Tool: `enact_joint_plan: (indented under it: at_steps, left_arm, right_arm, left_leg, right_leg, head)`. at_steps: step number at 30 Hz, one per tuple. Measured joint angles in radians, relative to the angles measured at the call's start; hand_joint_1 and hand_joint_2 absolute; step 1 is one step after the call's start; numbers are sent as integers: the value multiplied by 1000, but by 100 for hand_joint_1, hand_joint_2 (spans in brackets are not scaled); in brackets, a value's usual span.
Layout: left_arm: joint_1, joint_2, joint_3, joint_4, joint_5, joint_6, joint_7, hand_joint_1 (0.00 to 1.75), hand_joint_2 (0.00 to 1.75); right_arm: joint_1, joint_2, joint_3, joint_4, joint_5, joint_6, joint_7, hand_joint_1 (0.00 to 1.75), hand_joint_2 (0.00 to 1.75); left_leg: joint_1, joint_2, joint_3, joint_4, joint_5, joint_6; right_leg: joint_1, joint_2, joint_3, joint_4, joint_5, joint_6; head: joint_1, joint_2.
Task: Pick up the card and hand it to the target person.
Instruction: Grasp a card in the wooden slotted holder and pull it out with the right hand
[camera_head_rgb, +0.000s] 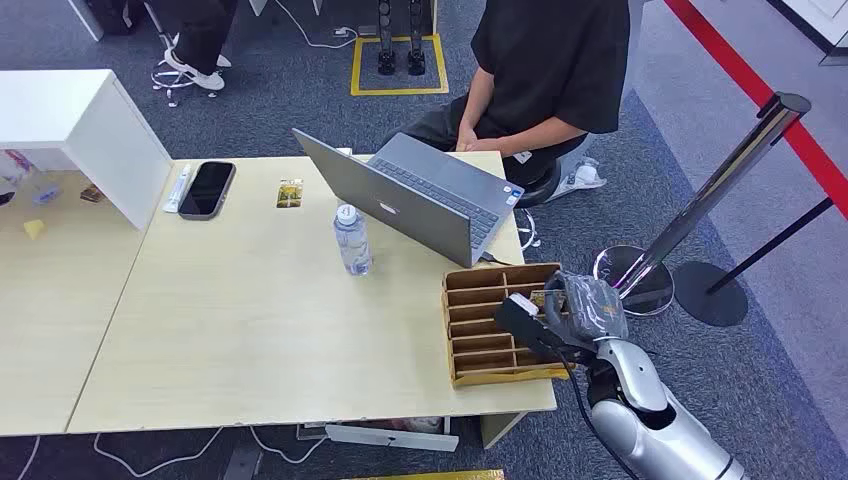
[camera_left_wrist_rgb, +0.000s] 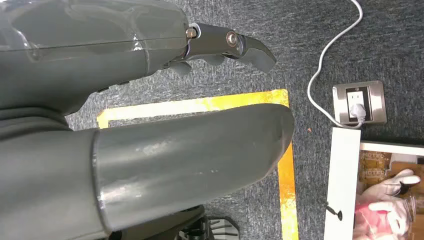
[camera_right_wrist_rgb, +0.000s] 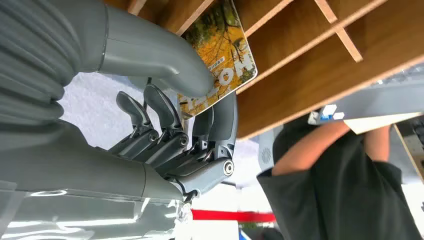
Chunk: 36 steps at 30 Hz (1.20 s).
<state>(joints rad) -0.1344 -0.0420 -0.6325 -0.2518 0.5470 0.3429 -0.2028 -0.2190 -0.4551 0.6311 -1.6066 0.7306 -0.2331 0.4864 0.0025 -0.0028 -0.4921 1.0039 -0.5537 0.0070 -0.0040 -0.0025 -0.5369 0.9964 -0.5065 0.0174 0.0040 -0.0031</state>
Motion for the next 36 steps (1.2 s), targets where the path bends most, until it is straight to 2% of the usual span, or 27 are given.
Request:
enact_joint_plan:
  at_steps: [13,36]
  left_arm:
    - [0,0,0,0,12,2,-3,0,0]
    - [0,0,-17,0,13,2,-3,0,0]
  right_arm:
    - [0,-23,-22,-102,69,-2,28,131,175]
    - [-1,-31,-43,-162,101,-10,30,140,175]
  left_leg:
    - [0,0,0,0,0,0]
    - [0,0,0,0,0,0]
  right_leg:
    - [0,0,0,0,0,0]
    - [0,0,0,0,0,0]
  head:
    - [0,0]
    - [0,0]
